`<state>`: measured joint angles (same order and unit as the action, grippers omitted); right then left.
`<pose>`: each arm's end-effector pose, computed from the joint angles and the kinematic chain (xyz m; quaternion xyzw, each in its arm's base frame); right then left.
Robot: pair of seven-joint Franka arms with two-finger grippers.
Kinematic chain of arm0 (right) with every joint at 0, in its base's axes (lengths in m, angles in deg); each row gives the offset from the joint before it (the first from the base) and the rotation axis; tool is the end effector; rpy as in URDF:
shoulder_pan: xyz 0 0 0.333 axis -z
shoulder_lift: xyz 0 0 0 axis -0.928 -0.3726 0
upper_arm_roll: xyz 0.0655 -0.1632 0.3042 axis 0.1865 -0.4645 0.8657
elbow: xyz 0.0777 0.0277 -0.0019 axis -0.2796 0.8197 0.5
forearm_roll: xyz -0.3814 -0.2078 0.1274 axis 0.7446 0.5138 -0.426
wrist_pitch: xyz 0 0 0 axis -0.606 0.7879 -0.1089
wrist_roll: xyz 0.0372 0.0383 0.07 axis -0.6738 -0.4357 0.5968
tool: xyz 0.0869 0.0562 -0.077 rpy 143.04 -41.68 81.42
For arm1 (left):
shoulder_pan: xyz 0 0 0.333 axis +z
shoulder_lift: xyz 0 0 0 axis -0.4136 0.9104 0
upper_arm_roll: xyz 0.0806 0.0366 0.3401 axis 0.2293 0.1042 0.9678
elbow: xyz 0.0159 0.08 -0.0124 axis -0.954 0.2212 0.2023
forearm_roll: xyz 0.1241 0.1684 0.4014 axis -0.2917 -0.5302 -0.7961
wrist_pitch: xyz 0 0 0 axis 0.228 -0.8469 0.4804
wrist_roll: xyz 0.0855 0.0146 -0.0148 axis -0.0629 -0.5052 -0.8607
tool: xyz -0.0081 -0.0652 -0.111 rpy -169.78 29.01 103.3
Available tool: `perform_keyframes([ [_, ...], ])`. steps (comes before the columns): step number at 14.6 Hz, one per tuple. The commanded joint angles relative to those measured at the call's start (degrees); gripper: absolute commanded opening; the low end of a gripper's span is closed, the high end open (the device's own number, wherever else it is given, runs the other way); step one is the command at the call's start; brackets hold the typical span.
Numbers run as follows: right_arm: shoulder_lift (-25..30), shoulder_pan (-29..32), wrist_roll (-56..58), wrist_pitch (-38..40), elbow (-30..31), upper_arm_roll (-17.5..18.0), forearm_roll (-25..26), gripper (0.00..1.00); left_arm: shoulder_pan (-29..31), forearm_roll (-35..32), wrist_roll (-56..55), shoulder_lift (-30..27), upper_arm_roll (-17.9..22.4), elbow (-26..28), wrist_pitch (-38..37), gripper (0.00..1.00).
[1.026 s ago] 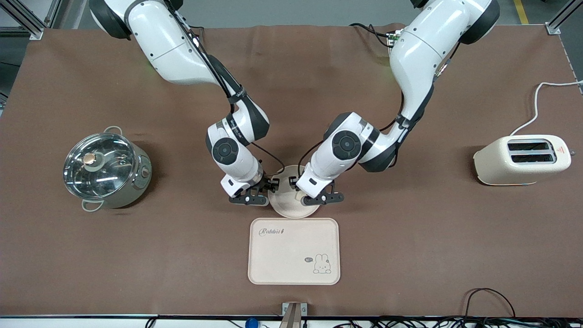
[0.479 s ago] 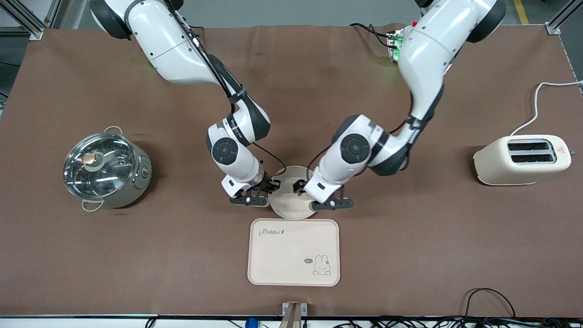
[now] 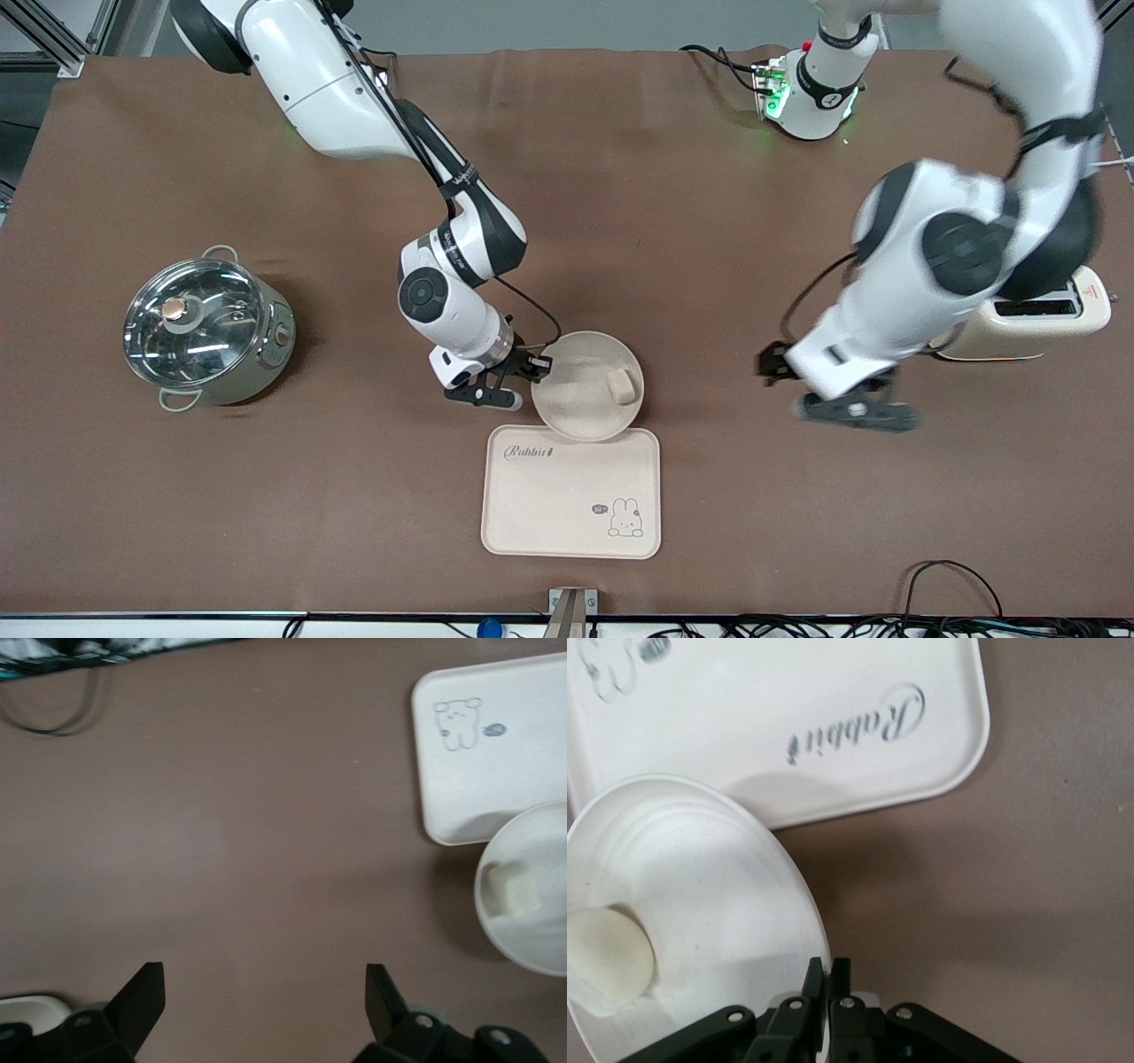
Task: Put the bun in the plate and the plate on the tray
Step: 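Move the plate onto the tray with the right gripper while the left gripper rises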
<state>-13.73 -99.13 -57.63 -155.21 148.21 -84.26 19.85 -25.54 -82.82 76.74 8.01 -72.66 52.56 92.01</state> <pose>0.6765 0.4517 0.2041 -0.9763 0.1168 -0.0226 0.1809 0.7291 -0.2075 0.5045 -0.9953 0.0822 -0.0498 0.0151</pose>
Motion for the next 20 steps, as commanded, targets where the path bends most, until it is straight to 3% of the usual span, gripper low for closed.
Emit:
perform_keyframes([
  [1,-1.4,1.2,-0.2,0.2,-4.4,0.7,-2.0,0.00,0.7,-1.3,0.8,-9.4,-0.4,2.6,-7.8,1.00],
  [4,-9.3,2.4,-0.6,-0.1,-14.4,0.6,-1.8,0.00,3.1,4.0,0.8,-14.9,-0.1,2.7,-12.6,1.00],
  [8,-20.4,3.5,-1.0,-7.0,-26.4,0.6,-1.8,0.00,4.0,5.3,0.8,-15.8,-0.2,2.9,-17.8,1.00],
  [13,-21.2,6.5,-0.5,-6.7,-27.9,0.3,-1.6,0.00,9.1,10.1,1.0,-19.0,0.5,5.7,-18.4,1.00],
  [14,-21.2,6.7,-0.4,-6.7,-27.8,0.2,-1.3,0.00,7.2,10.1,1.0,-19.9,2.9,6.0,-18.2,1.00],
  [15,-21.2,6.8,-0.4,-6.6,-27.7,0.2,-1.4,0.04,2.8,10.1,1.0,-20.7,6.7,7.5,-17.2,1.00],
  [16,-21.1,6.8,-0.5,-6.6,-27.5,0.2,-1.4,0.30,-1.4,10.0,1.1,-22.6,11.3,10.0,-15.4,1.00],
  [17,-21.0,6.6,-0.8,-6.6,-27.3,0.2,-1.4,0.56,-2.8,10.0,1.1,-24.5,12.8,13.0,-13.1,1.00],
  [20,-18.6,4.7,-1.6,-5.8,-24.6,0.3,-1.7,0.60,-3.6,10.0,2.0,-27.3,13.4,17.6,-8.2,1.00],
])
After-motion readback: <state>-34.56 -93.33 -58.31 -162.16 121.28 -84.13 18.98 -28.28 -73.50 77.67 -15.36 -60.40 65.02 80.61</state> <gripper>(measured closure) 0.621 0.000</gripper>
